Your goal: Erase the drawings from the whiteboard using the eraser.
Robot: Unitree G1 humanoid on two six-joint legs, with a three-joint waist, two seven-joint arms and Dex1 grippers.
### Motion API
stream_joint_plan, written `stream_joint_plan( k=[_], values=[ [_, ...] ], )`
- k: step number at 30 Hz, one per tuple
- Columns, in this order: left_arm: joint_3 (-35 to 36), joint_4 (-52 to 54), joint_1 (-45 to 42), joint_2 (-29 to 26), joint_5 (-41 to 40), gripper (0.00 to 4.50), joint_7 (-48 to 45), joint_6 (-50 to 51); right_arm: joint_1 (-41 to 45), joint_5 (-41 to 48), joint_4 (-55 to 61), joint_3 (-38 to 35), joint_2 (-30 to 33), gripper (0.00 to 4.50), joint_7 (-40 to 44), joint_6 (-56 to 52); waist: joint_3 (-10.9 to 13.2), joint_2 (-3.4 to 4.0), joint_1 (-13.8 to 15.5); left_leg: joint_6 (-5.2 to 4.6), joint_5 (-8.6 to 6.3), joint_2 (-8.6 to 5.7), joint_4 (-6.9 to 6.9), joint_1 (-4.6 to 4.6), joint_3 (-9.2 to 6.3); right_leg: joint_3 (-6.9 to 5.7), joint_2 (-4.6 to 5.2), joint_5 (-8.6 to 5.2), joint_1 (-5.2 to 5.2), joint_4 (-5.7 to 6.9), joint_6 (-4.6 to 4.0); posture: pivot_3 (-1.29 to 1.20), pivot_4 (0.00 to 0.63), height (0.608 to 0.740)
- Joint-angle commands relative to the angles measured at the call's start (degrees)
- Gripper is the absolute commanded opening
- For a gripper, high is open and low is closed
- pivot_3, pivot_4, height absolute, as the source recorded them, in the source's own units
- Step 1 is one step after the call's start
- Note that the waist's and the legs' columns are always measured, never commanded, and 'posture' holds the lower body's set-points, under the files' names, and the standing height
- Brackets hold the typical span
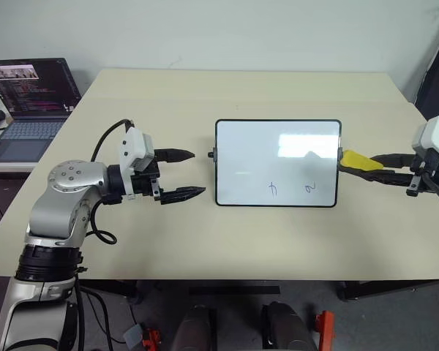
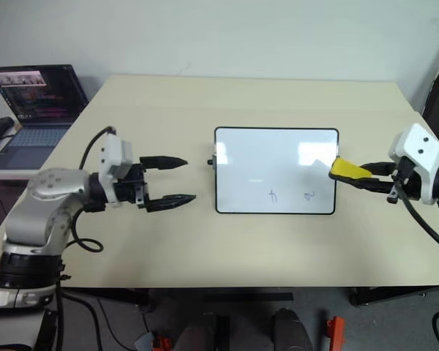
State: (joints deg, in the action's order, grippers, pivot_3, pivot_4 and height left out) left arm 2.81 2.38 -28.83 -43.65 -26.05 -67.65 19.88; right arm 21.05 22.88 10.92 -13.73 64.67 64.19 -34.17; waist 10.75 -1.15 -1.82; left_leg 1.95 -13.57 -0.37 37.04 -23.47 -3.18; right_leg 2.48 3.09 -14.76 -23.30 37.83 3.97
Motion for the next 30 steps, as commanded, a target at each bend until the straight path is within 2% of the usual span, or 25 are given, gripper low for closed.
stream_joint_plan(
  k=[1,6,12,15,23,30],
  values=[
    [2.3,2.3,0.0,-1.2,-0.9,4.50,0.6,0.2,1.3,0.6,0.4,-0.3,0.6,0.97,0.3,0.8,0.0,0.00,0.0,0.00,0.00,0.00,0.00,0.00,0.00,0.00,0.00,0.00,0.00,0.00,0.00,0.00,0.150,0.740],
    [1.9,2.4,-0.2,-1.0,-1.1,4.50,0.6,0.4,2.5,1.1,1.2,0.4,-0.9,0.97,-0.7,1.4,0.0,0.00,0.0,0.00,0.00,0.00,0.01,0.00,0.01,0.01,0.00,0.00,0.00,0.01,0.00,0.00,0.150,0.740],
    [-0.5,3.5,0.2,1.9,-1.5,4.50,1.0,1.1,8.0,-6.8,3.1,12.7,-15.8,0.97,-11.6,7.9,0.0,-0.03,-0.5,0.01,0.01,0.03,-0.01,0.22,0.07,0.09,-0.04,-0.01,0.10,0.15,-0.03,0.00,0.150,0.740],
    [-1.3,4.0,0.3,2.9,-1.5,4.50,1.0,1.6,9.9,-9.7,1.7,15.9,-20.1,0.97,-14.4,9.1,0.0,-0.03,-0.2,0.02,0.02,0.00,0.00,0.20,0.07,0.10,-0.02,-0.01,0.08,0.19,-0.03,0.00,0.150,0.740],
    [-2.4,4.4,0.8,3.9,-1.4,4.50,0.9,1.9,13.4,-21.9,-10.9,25.3,-25.7,0.97,-18.4,18.6,0.0,-0.04,0.0,0.02,0.02,0.00,0.00,0.18,0.03,0.05,-0.02,-0.01,0.06,0.18,-0.04,0.00,0.150,0.740],
    [-1.7,5.1,1.2,4.1,-1.9,4.50,1.3,2.4,12.6,-28.7,-16.8,31.0,-28.5,0.97,-18.8,21.2,0.0,-0.04,-0.1,0.02,0.02,-0.01,0.01,0.24,0.06,0.07,-0.02,-0.01,0.11,0.19,-0.04,0.00,0.150,0.740]
  ],
)
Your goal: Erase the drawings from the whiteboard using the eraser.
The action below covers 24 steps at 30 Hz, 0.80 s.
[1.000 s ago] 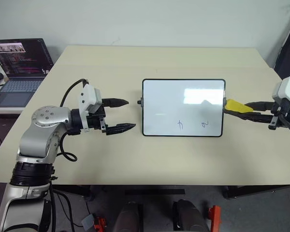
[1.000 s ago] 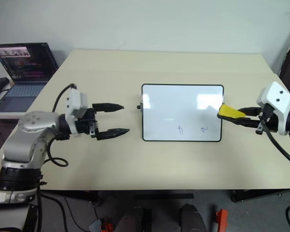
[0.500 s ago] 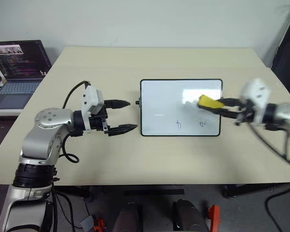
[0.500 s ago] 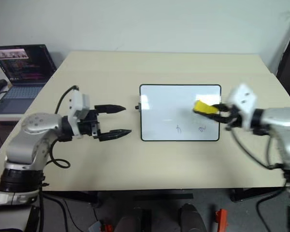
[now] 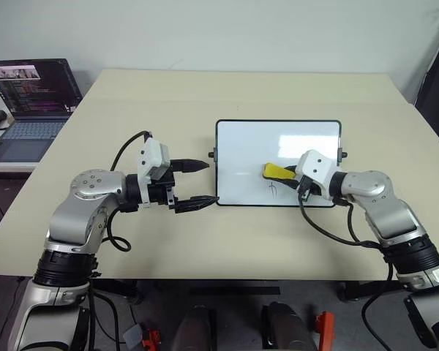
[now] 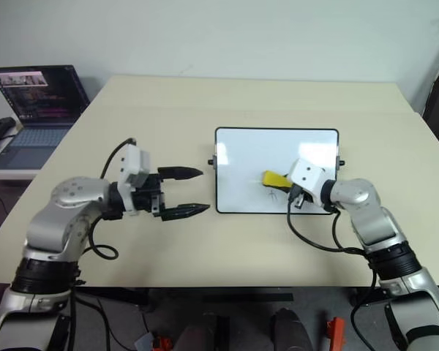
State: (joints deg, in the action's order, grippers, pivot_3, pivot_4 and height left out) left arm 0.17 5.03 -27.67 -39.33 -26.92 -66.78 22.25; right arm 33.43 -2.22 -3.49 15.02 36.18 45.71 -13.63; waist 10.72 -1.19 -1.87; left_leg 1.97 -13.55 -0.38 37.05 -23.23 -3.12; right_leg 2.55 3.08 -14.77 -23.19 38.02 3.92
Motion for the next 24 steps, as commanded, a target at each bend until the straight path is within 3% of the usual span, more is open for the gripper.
stream_joint_plan(
  k=[1,9,18,24],
  values=[
    [0.9,2.6,0.2,-0.2,-1.0,4.50,0.4,0.0,-0.1,-4.6,-2.8,3.2,-0.1,0.97,0.0,0.4,0.0,-0.01,-0.1,0.00,0.00,0.00,0.00,0.06,0.01,0.01,0.00,0.00,0.04,0.01,0.00,0.00,0.150,0.740],
    [0.5,3.3,1.5,-0.2,-0.4,4.50,0.9,0.1,-5.8,-7.8,0.6,9.1,0.9,0.97,5.8,-1.4,-0.1,-0.14,-0.2,-0.01,-0.01,0.05,-0.05,1.17,-0.06,-0.05,-0.04,-0.13,1.17,-0.07,-0.14,0.00,0.150,0.740],
    [0.4,2.4,0.8,0.4,-0.5,4.50,1.2,-0.1,-4.2,-7.8,-2.5,4.6,0.7,0.96,2.2,0.1,-0.2,-0.24,0.0,-0.01,0.00,0.06,-0.02,1.45,-0.09,-0.06,-0.04,-0.19,1.45,-0.07,-0.04,0.00,0.150,0.740],
    [1.4,1.6,-1.0,0.1,-1.3,4.50,0.7,-0.1,-1.4,11.4,12.7,-7.7,0.7,0.96,9.9,-10.4,0.0,-0.20,0.0,-0.02,0.01,0.05,-0.03,1.34,-0.12,-0.07,-0.03,-0.17,1.37,-0.07,-0.05,0.00,0.150,0.740]
  ],
)
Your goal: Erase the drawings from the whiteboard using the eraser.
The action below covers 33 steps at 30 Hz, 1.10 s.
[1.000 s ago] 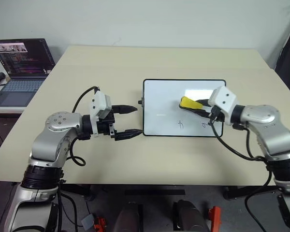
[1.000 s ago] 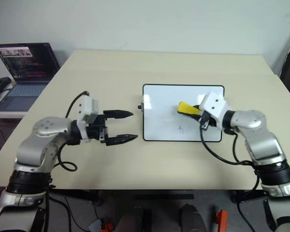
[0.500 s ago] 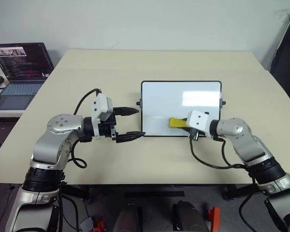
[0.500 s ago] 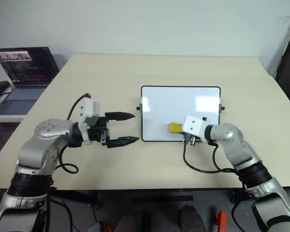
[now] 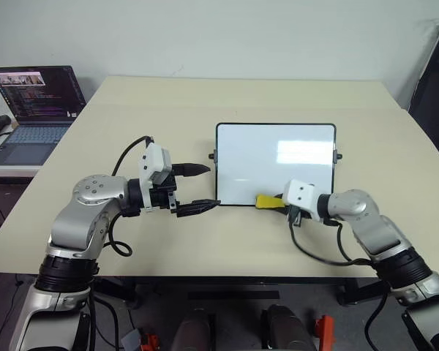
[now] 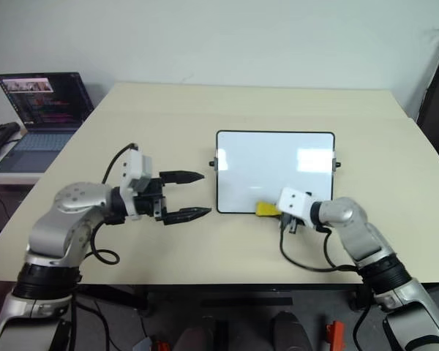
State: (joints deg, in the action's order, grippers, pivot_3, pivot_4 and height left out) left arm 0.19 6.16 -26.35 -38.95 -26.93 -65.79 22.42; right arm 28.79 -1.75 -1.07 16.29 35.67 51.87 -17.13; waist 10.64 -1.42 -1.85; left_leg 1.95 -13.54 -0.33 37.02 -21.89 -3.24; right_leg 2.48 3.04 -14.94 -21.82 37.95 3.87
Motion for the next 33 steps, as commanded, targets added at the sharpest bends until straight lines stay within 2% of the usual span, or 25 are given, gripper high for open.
stream_joint_plan(
  k=[1,4,8,14,19,33],
  values=[
    [1.6,0.4,-2.7,-0.5,-1.4,4.50,-0.5,-0.3,4.0,14.3,13.1,-11.7,2.7,0.96,5.1,-10.8,0.1,0.04,0.0,0.00,0.00,0.00,-0.01,-0.15,-0.01,0.01,0.00,0.05,-0.16,0.01,-0.08,0.00,0.150,0.740],
    [1.9,-0.9,-3.7,-1.6,-0.5,4.50,-1.2,-1.1,0.5,20.6,20.4,-18.6,13.4,0.96,12.8,-16.9,0.1,0.09,0.3,0.00,-0.01,-0.02,-0.06,-0.57,-0.13,-0.10,0.03,0.06,-0.49,0.02,-0.08,0.00,0.150,0.740],
    [1.6,-3.1,-4.1,-2.9,0.8,4.50,-2.1,-2.2,-4.8,19.5,15.9,-27.6,23.1,0.96,13.2,-14.8,0.1,0.06,0.5,-0.04,-0.12,-0.04,-0.12,-0.85,-0.35,-0.39,0.04,-0.08,-0.52,-0.30,-0.09,0.00,0.150,0.740],
    [-0.2,-4.0,-3.2,-2.9,2.1,4.50,-3.6,-3.1,-16.2,15.3,8.4,-34.4,31.5,0.96,15.4,-8.0,0.1,0.08,0.3,-0.03,-0.15,-0.03,-0.10,-0.88,-0.19,-0.28,0.06,-0.09,-0.56,-0.32,-0.07,0.00,0.150,0.740],
    [-0.2,-4.2,-3.8,-2.9,2.1,4.50,-4.0,-2.9,-19.6,15.0,7.9,-35.1,32.9,0.96,15.6,-5.6,0.1,0.09,-0.3,-0.03,-0.14,0.01,-0.09,-0.74,-0.02,-0.11,0.03,-0.10,-0.54,-0.24,-0.06,0.00,0.150,0.740],
    [0.3,-3.9,-4.6,-3.6,2.1,4.50,-4.6,-2.5,-17.9,14.7,6.3,-33.3,32.8,0.96,15.3,-4.3,0.1,0.09,0.1,-0.03,-0.14,-0.01,-0.07,-0.77,-0.03,-0.11,0.03,-0.11,-0.53,-0.27,-0.03,0.00,0.150,0.740]
  ],
)
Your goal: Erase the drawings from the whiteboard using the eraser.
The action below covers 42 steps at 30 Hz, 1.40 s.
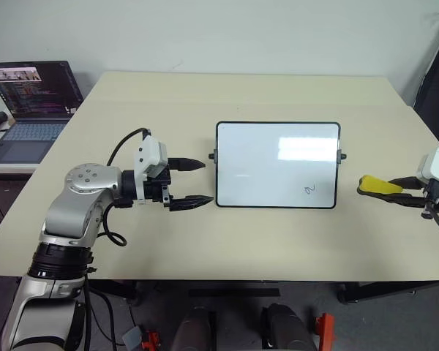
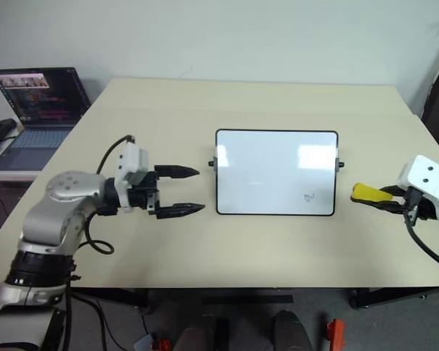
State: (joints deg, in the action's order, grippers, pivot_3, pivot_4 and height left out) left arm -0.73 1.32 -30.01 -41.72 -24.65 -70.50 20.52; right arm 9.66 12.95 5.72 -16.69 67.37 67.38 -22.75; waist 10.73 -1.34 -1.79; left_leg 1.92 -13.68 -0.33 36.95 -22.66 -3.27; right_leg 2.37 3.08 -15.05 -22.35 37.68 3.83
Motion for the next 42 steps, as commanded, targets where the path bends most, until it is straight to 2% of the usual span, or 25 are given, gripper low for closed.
stream_joint_plan(
  k=[1,16,19,23,28,37,42],
  values=[
    [1.3,1.0,-0.8,-0.9,-0.3,4.50,0.1,-0.6,1.5,-0.3,-0.9,-0.1,1.0,0.96,-0.4,1.4,0.0,0.00,0.0,0.00,0.00,0.00,0.00,0.00,0.00,0.00,0.00,0.00,0.00,0.00,0.00,0.00,0.150,0.740],
    [1.4,1.0,-0.6,-0.7,-0.3,4.50,0.4,-0.7,2.8,0.8,-1.0,0.6,-0.2,0.96,-1.5,2.0,0.0,0.00,0.0,0.00,0.00,0.00,0.00,0.00,0.00,0.00,0.00,0.00,0.00,0.01,0.00,0.00,0.150,0.740],
    [0.9,0.9,-0.3,-0.3,-0.1,4.50,0.4,-0.9,7.0,1.8,-0.2,2.3,-4.1,0.96,-4.2,2.8,0.0,0.00,-0.2,0.00,0.00,0.01,0.01,0.03,0.02,0.02,-0.01,0.00,0.00,0.02,0.00,0.00,0.150,0.740],
    [0.1,3.6,1.7,1.1,-1.1,4.50,1.1,0.3,11.5,-1.1,-2.3,6.1,-13.9,0.96,-12.7,6.0,0.0,0.01,-0.3,0.00,0.00,0.02,0.00,0.07,0.02,0.02,-0.02,0.00,0.02,0.04,0.00,0.00,0.150,0.740],
    [0.1,4.6,2.2,1.2,-1.3,4.50,1.3,0.9,12.0,-5.8,-6.4,9.8,-21.8,0.96,-20.2,11.3,0.0,0.00,0.1,0.01,0.01,-0.02,0.01,-0.06,-0.01,0.01,0.01,0.01,-0.07,0.06,0.00,0.00,0.150,0.740],
    [0.0,4.4,1.9,0.9,-1.5,4.50,0.7,1.1,13.5,-13.1,-17.1,16.8,-25.8,0.96,-23.9,19.1,0.0,0.01,-0.1,0.00,0.01,-0.04,0.01,-0.01,-0.02,0.00,0.02,0.02,-0.06,0.12,0.00,0.00,0.150,0.740],
    [0.3,4.8,2.0,0.6,-1.8,4.50,1.1,1.4,12.4,-16.4,-16.8,23.3,-26.9,0.96,-22.0,16.2,0.0,-0.06,-0.8,0.00,0.01,0.02,0.01,0.31,0.03,0.05,-0.03,0.01,0.18,0.13,-0.03,0.00,0.150,0.740]
  ],
)
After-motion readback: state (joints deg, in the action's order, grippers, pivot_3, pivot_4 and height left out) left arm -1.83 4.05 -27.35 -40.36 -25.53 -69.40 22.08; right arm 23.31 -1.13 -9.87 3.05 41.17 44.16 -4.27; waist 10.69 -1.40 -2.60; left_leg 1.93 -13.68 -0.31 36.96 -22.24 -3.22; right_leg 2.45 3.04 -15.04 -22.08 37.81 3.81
